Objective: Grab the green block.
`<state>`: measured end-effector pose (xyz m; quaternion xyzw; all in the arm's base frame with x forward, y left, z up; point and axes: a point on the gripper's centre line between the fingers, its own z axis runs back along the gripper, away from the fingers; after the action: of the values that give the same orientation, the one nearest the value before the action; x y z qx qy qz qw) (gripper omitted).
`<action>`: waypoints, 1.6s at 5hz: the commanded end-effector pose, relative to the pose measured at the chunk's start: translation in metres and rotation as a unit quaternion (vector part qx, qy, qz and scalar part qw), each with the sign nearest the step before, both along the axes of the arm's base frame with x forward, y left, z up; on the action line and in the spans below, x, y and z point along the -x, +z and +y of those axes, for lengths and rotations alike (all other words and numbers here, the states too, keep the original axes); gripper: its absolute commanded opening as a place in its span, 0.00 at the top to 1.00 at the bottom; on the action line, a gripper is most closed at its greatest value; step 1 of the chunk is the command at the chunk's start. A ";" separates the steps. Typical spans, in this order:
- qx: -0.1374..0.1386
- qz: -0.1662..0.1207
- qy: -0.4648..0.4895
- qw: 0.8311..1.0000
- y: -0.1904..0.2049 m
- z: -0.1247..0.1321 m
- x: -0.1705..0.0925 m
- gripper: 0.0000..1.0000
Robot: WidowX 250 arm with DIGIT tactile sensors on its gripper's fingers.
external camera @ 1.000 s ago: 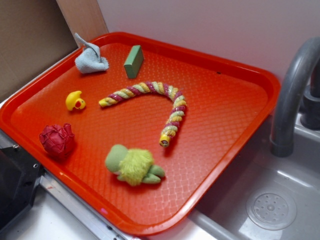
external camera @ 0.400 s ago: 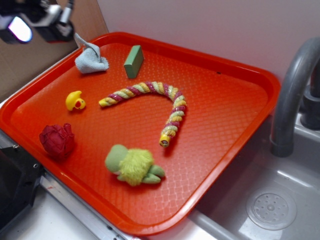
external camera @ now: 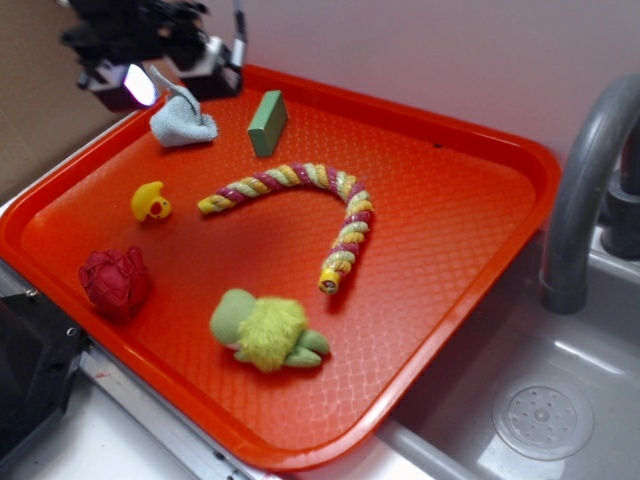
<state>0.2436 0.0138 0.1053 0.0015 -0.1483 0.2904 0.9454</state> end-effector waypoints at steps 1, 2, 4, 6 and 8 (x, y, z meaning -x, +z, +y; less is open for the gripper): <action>-0.001 -0.016 0.027 1.000 -0.019 0.030 -0.052 0.00; -0.017 0.001 0.030 0.999 -0.033 0.037 -0.067 0.00; -0.021 0.030 0.009 0.999 -0.063 0.048 -0.089 0.00; -0.025 0.035 -0.008 0.999 -0.068 0.049 -0.093 1.00; -0.022 0.095 -0.073 0.993 -0.025 0.040 -0.072 1.00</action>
<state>0.3029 0.0463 0.0542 0.0409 -0.0198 0.2190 0.9747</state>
